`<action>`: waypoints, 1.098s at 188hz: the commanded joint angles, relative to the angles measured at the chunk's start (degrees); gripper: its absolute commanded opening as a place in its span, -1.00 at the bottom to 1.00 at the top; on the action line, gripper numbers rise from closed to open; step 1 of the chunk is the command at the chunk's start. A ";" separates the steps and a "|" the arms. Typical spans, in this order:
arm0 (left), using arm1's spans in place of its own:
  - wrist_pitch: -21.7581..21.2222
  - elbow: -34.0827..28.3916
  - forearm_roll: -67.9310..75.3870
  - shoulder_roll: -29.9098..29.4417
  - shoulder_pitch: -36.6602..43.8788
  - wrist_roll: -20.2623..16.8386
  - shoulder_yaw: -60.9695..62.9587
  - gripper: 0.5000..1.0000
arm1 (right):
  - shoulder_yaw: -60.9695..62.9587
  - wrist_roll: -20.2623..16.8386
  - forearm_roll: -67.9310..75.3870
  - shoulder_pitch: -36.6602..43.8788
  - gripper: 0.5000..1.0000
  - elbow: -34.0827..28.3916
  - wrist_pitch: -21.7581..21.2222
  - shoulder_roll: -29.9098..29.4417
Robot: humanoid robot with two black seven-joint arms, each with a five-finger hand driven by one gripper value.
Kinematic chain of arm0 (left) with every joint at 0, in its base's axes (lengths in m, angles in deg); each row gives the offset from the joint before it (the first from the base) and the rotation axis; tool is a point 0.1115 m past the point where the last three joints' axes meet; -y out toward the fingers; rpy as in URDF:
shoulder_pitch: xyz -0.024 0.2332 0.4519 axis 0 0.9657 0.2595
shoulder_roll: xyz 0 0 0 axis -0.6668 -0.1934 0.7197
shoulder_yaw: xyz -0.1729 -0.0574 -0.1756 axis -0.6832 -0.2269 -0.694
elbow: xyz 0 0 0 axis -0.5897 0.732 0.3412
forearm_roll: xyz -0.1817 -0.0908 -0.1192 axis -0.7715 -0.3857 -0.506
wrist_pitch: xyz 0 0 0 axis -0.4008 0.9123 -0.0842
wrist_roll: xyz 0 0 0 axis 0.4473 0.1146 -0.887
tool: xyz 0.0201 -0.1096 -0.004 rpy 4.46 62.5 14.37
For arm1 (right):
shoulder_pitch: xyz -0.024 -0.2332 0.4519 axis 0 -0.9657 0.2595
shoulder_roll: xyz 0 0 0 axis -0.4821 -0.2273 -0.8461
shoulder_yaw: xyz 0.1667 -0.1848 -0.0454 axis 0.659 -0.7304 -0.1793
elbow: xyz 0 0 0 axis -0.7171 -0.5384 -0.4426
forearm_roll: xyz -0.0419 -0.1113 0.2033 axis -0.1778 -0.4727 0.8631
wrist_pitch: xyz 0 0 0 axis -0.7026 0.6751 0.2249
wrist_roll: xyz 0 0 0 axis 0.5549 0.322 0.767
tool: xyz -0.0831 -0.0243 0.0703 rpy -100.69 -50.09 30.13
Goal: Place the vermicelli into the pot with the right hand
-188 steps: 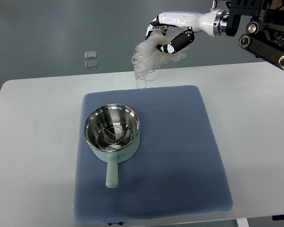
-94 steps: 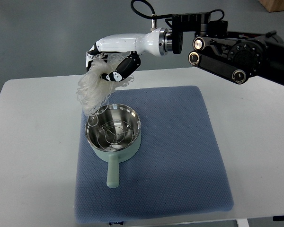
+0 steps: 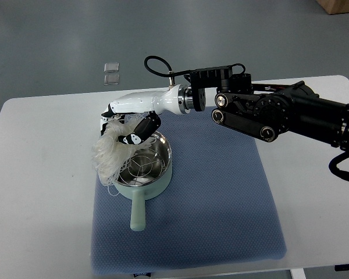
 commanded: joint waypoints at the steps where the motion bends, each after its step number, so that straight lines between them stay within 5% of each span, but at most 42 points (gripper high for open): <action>1: 0.00 0.00 -0.08 0.00 0.00 0.00 0.00 1.00 | 0.69 0.01 0.17 -1.78 -1.00 0.04 0.13 0.57; 3: 0.00 0.00 0.01 0.00 0.00 0.00 0.00 1.00 | 0.87 0.01 0.35 -2.04 -0.90 0.04 0.04 0.66; 4: 0.00 0.00 0.01 0.00 0.00 0.00 0.00 1.00 | 0.95 0.01 0.52 -2.30 -0.63 0.04 0.12 0.66; 5: 0.00 0.00 0.01 0.00 0.00 0.00 0.00 1.00 | 0.96 0.01 0.53 -2.30 -0.62 0.04 0.13 0.66; 6: 0.00 0.00 0.01 0.00 0.00 0.00 0.00 1.00 | 0.96 0.01 0.79 -2.48 -0.36 0.13 0.13 0.75; 7: 0.00 0.00 0.01 0.00 0.00 0.00 0.00 1.00 | 0.96 0.01 0.79 -2.48 -0.35 0.13 0.13 0.75; 10: 0.00 0.00 0.01 0.00 0.00 0.00 0.00 1.00 | 1.13 0.01 1.05 -2.92 0.13 0.04 0.13 0.84; 14: 0.00 0.00 -0.08 0.00 0.00 0.00 0.00 1.00 | 1.22 0.10 1.14 -3.27 0.42 0.04 0.13 0.93; 28: 0.00 0.00 0.01 0.00 0.00 0.00 0.00 1.00 | 1.57 0.01 1.14 -3.62 0.57 0.04 0.13 1.01; 119: 0.00 0.00 0.01 0.00 0.08 0.00 0.00 1.00 | 8.16 -0.17 20.56 -4.24 0.64 0.04 -3.65 8.57; 206: 0.00 0.00 0.01 0.00 0.00 0.00 0.00 1.00 | 18.88 -2.54 56.50 -27.26 0.65 0.22 -4.01 11.30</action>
